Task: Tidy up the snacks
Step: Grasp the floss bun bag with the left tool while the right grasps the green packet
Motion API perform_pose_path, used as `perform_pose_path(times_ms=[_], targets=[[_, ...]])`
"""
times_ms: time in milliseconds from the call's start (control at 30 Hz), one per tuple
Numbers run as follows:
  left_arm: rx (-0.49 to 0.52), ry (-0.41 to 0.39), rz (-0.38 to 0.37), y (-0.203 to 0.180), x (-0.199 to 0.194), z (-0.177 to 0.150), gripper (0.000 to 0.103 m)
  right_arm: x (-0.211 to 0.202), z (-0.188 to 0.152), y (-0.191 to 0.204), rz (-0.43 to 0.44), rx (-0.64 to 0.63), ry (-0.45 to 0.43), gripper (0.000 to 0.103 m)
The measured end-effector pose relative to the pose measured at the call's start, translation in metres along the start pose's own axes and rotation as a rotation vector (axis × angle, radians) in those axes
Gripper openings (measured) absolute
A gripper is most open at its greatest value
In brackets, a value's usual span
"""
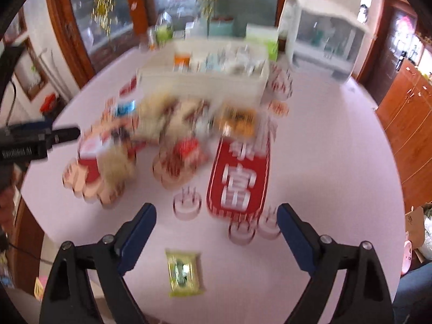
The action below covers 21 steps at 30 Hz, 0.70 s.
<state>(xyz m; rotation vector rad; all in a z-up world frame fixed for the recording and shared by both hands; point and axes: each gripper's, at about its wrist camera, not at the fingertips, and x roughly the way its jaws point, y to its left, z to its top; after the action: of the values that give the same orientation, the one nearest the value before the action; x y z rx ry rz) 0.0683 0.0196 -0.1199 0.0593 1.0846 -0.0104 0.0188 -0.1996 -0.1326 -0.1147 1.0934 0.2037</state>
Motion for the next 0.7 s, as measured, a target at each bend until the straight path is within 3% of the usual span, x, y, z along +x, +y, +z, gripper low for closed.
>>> perform_pose_path(times_ms=[233,400,500,633,700], targets=[[0.006,0.052,0.001,-0.006,0.021,-0.022,0.097,0.044,-0.050,0.011,0.050,-0.025,0.158,0.078],[-0.027,0.094,-0.012,-0.004,0.037,-0.026,0.097,0.064,-0.066,0.026,0.062,-0.070,0.222,0.068],[-0.064,0.112,-0.032,-0.002,0.045,-0.024,0.097,0.070,-0.069,0.032,0.042,-0.102,0.226,0.061],[-0.123,0.132,-0.066,0.001,0.057,-0.018,0.097,0.071,-0.064,0.035,0.023,-0.116,0.208,0.038],[-0.171,0.149,-0.083,0.003,0.066,-0.012,0.097,0.072,-0.059,0.032,0.011,-0.099,0.204,0.038]])
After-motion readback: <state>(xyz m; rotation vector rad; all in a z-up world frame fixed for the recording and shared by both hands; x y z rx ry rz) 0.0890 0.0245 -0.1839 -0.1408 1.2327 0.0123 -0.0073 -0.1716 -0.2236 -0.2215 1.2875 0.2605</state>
